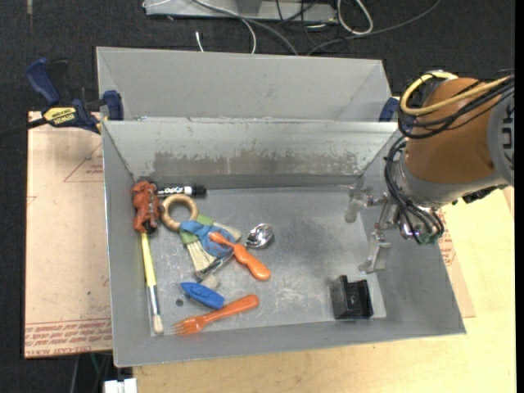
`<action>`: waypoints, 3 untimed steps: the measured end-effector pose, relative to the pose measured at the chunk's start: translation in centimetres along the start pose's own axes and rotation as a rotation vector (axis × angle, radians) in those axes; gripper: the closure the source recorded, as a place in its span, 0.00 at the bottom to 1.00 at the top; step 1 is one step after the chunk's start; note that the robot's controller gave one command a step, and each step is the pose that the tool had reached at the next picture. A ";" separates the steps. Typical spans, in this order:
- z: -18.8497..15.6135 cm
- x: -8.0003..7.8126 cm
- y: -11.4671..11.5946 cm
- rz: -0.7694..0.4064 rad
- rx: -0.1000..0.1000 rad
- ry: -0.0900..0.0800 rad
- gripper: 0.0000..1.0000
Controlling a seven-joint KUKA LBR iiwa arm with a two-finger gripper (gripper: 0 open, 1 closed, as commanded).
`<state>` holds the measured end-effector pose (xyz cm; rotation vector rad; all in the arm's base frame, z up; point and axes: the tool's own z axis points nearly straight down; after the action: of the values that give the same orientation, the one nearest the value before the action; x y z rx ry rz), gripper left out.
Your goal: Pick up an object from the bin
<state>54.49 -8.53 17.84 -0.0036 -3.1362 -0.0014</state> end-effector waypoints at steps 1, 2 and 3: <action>-0.4 -0.2 0.0 -0.002 0.001 -0.007 0.00; 5.3 2.3 -0.4 -0.252 0.002 -0.013 0.00; 5.2 4.8 1.0 -0.552 0.002 -0.008 0.00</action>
Offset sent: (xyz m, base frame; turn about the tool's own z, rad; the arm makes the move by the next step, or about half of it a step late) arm -0.0492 -0.0085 -0.1084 -0.4750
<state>49.66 -7.53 12.70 0.8527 -3.0265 -0.0007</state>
